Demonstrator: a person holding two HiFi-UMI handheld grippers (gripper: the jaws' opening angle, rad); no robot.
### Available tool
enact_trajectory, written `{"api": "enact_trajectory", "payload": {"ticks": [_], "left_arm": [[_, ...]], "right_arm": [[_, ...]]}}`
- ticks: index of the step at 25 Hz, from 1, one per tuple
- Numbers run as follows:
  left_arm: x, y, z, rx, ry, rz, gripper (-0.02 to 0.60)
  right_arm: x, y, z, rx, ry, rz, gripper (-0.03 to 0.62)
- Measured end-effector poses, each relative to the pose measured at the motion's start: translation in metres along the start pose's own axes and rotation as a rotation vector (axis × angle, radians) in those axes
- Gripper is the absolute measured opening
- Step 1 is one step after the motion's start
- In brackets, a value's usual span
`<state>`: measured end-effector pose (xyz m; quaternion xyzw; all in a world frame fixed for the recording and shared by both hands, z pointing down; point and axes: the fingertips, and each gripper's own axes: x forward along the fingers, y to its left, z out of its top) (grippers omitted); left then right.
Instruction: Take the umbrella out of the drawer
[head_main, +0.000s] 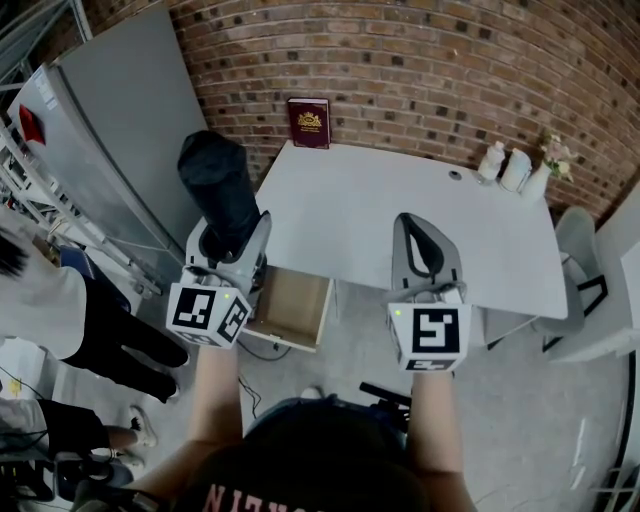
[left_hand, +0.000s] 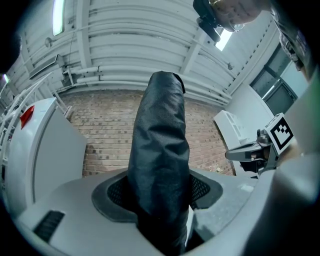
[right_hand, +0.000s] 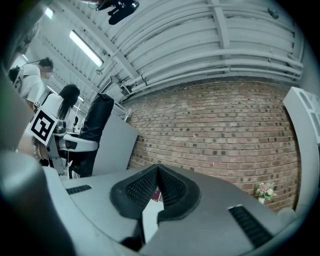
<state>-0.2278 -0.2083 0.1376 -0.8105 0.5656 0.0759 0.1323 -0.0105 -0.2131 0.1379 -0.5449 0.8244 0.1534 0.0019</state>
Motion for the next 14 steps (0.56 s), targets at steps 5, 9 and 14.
{"api": "enact_trajectory", "payload": {"ticks": [5,9,14], "left_arm": [[-0.004,0.005,0.003,-0.009,0.003,0.009,0.259],[-0.008,0.005,0.0,-0.007,0.013,0.009,0.259],[-0.012,0.005,-0.006,-0.002,0.026,-0.006,0.259]], "right_arm": [[-0.002,0.004,0.003,0.004,-0.008,0.009,-0.009],[-0.003,0.012,0.004,0.012,-0.01,0.021,-0.009],[-0.004,0.022,0.004,0.013,-0.02,0.047,-0.009]]}}
